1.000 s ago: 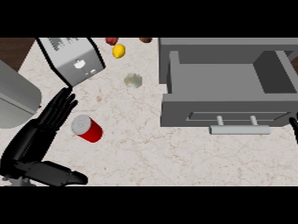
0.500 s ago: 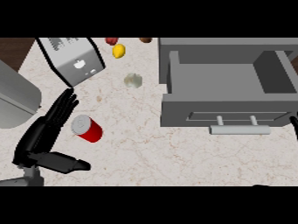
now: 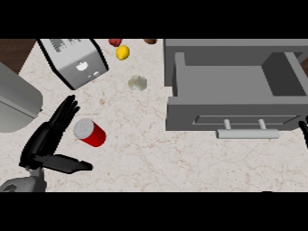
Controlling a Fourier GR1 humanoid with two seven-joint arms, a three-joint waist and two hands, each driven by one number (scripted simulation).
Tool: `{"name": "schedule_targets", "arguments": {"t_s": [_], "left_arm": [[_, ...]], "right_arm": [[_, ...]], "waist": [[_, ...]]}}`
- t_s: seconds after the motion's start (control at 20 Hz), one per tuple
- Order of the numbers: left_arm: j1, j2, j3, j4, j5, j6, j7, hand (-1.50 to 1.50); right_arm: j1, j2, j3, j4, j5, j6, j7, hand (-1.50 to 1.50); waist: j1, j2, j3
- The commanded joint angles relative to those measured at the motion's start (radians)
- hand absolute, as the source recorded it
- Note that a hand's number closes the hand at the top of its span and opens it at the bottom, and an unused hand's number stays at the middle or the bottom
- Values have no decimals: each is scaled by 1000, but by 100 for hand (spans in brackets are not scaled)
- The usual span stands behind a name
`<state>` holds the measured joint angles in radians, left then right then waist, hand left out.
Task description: Pick up the can, place it into the drawer and close the drawer
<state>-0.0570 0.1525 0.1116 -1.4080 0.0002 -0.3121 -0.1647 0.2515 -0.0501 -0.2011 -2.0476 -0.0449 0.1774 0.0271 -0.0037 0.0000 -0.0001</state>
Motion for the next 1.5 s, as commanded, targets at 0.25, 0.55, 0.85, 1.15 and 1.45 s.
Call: {"name": "schedule_targets", "arguments": {"t_s": [0.25, 0.55, 0.85, 1.15, 1.45], "left_arm": [[-34, 42, 43, 252, -46, -30, -227, -150], [-23, 30, 30, 257, -54, -26, -214, -150], [-99, 56, 54, 485, -88, -29, -334, -150], [-182, 82, 84, 604, -83, -25, -364, -150], [-191, 49, 62, 631, -90, 2, -372, -150]], "right_arm": [[-74, 23, 18, 75, 61, -28, -24, -150], [-60, 4, -21, 14, 14, -8, 25, -150], [-23, 10, -27, -11, -12, 17, 15, -150], [49, 43, 16, -80, 37, 20, 7, -150], [65, 36, -21, -91, -13, 47, 21, -150]], "waist": [[2, 1, 0], [1, 0, 0], [-3, 1, 0], [-5, 1, 0], [-2, 0, 0]]}}
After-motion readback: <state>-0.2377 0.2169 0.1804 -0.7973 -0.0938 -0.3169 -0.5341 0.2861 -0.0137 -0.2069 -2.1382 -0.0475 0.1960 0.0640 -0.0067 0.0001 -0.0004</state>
